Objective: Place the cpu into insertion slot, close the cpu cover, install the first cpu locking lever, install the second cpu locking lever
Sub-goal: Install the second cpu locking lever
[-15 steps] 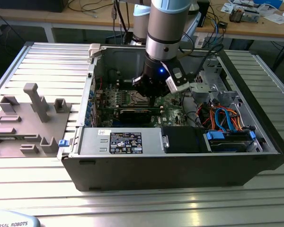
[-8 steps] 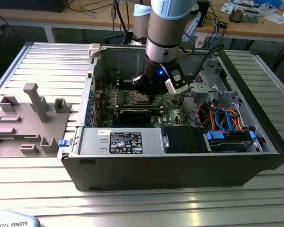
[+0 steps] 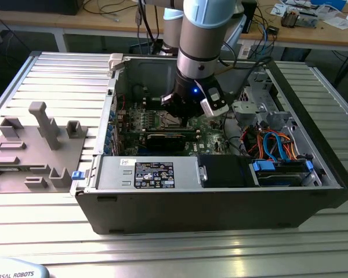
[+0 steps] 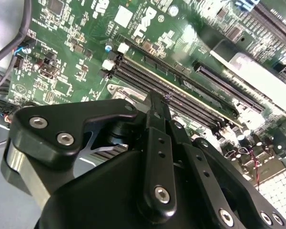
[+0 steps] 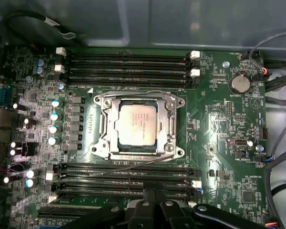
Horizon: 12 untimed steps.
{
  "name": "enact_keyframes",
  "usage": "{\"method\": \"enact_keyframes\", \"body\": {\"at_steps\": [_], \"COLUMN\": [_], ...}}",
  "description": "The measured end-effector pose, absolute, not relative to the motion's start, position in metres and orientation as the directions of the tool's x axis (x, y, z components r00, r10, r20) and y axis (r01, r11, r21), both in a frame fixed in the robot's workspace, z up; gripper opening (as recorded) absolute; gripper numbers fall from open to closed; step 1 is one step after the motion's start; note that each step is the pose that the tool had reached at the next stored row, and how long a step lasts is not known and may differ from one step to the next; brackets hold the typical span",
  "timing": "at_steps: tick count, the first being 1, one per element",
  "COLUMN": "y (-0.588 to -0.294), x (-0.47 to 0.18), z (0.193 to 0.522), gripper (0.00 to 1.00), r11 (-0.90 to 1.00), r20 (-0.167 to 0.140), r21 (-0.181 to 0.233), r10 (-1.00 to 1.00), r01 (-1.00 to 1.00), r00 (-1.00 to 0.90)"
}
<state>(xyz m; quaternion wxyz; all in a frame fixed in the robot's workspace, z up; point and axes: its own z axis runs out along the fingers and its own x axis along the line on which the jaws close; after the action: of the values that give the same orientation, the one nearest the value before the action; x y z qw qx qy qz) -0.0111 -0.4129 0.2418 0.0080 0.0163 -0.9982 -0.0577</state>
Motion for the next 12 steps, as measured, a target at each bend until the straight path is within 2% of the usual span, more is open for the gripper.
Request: {"method": "enact_keyframes", "body": {"at_steps": [6, 12], "y": [-0.407, -0.404], "x": [-0.018, -0.029], "z": [0.236, 0.231], "gripper": [0.11, 0.11], "r11": [0.992, 0.988], "r20": [0.014, 0.013], "r21": [0.124, 0.150], "r10": [-0.034, -0.034], "r01": [-0.032, -0.032], "r00": [-0.999, -0.999]}}
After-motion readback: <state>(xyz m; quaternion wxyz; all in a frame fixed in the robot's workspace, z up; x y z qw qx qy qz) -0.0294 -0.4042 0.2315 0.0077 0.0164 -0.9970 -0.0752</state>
